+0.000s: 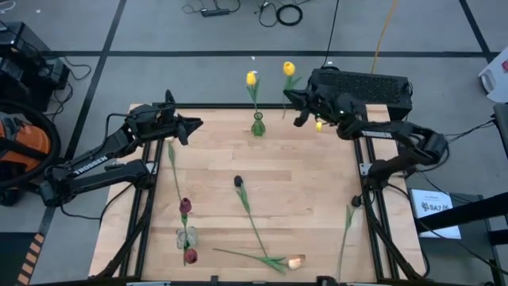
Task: Sort flowers into vase by color
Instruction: Put the yellow flower into the green vase
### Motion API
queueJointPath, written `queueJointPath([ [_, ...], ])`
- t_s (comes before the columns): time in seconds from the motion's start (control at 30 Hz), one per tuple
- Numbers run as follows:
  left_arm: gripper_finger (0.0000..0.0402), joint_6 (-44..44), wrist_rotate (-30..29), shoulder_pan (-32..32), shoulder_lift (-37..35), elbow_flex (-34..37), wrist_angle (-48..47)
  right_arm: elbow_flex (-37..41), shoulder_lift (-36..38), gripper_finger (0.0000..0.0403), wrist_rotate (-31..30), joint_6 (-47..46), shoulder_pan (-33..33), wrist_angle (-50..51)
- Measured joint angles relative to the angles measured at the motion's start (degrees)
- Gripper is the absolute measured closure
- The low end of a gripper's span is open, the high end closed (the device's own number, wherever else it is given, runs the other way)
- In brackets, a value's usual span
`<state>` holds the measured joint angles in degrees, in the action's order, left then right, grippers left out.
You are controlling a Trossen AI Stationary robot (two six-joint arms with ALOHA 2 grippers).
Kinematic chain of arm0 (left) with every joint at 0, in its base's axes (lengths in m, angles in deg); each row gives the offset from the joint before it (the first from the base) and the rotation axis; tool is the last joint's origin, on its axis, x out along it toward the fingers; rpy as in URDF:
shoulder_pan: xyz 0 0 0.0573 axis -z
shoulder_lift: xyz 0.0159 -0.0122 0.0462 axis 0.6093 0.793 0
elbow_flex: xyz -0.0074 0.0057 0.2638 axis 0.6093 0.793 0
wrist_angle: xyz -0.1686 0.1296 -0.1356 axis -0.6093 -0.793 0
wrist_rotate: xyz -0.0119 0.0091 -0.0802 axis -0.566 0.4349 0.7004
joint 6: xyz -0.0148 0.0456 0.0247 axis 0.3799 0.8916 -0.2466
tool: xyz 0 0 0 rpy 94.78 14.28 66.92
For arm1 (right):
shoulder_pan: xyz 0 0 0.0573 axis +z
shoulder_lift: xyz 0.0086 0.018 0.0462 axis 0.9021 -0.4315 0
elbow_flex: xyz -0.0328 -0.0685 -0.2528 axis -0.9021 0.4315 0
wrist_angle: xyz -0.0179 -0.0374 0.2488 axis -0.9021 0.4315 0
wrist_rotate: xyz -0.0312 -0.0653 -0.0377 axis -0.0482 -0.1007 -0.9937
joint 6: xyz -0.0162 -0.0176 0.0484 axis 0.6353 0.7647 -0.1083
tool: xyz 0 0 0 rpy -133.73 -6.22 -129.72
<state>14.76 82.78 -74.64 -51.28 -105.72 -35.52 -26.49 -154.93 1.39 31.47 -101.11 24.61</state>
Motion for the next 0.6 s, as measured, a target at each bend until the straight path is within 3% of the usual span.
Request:
queueJointPath([
  [0.23,0.0285,0.0,0.0,0.0,0.0,0.0,1.0,-9.9,-11.6,0.0403,7.6,-4.8,0.5,-7.3],
  [0.6,0.0285,0.0,0.0,0.0,0.0,0.0,0.9,-14.9,-19.5,0.0403,10.2,-5.8,0.5,-9.4],
])
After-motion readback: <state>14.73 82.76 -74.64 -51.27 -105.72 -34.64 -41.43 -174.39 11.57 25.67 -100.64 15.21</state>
